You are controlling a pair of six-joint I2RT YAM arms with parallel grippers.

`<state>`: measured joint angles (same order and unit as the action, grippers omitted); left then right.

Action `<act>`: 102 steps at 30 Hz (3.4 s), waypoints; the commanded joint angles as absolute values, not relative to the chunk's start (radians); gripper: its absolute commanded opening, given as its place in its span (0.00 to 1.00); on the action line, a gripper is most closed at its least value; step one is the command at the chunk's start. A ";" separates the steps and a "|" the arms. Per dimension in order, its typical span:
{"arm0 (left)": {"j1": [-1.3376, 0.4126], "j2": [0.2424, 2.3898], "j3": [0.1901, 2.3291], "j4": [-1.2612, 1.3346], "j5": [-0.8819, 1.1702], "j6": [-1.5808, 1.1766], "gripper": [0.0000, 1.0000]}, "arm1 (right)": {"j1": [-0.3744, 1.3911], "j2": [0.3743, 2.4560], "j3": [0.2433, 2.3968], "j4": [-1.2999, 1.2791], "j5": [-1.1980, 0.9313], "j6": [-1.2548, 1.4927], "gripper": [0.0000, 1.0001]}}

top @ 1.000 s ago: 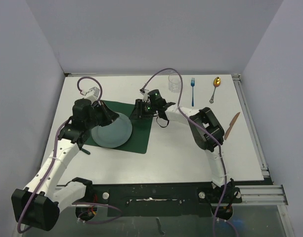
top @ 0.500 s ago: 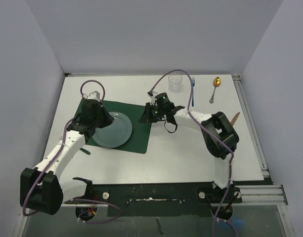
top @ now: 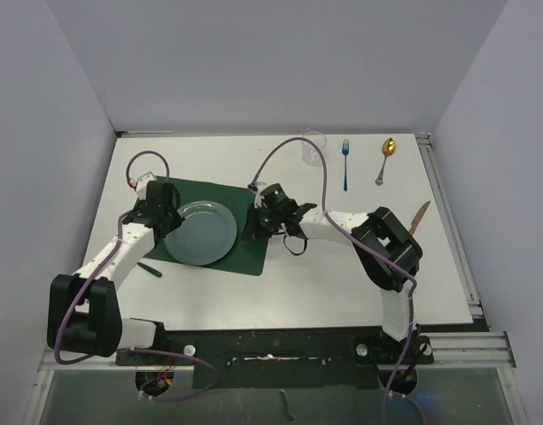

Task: Set the dinner table for one person
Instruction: Place the plate on the napkin, then adjust the napkin at the center of the board.

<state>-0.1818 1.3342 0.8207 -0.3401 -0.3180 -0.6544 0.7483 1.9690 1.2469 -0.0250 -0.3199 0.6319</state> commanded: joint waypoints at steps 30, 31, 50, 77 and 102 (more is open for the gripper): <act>0.097 1.644 1.047 -0.294 -0.435 -0.716 0.04 | 0.787 1.988 1.309 -0.311 -0.029 0.633 0.00; 0.101 1.663 1.069 -0.298 -0.452 -0.716 0.04 | 0.789 1.984 1.307 -0.308 -0.030 0.633 0.00; 0.163 2.059 1.567 -0.573 -0.466 -0.598 0.04 | 0.820 1.903 1.234 -0.224 -0.021 0.658 0.00; 0.129 2.174 1.543 -0.638 -0.295 -0.517 0.00 | 0.818 1.795 1.170 -0.255 0.090 0.655 0.00; -0.252 2.063 1.477 -0.745 -0.303 -0.482 0.00 | 0.755 1.715 1.109 -0.367 0.149 0.676 0.01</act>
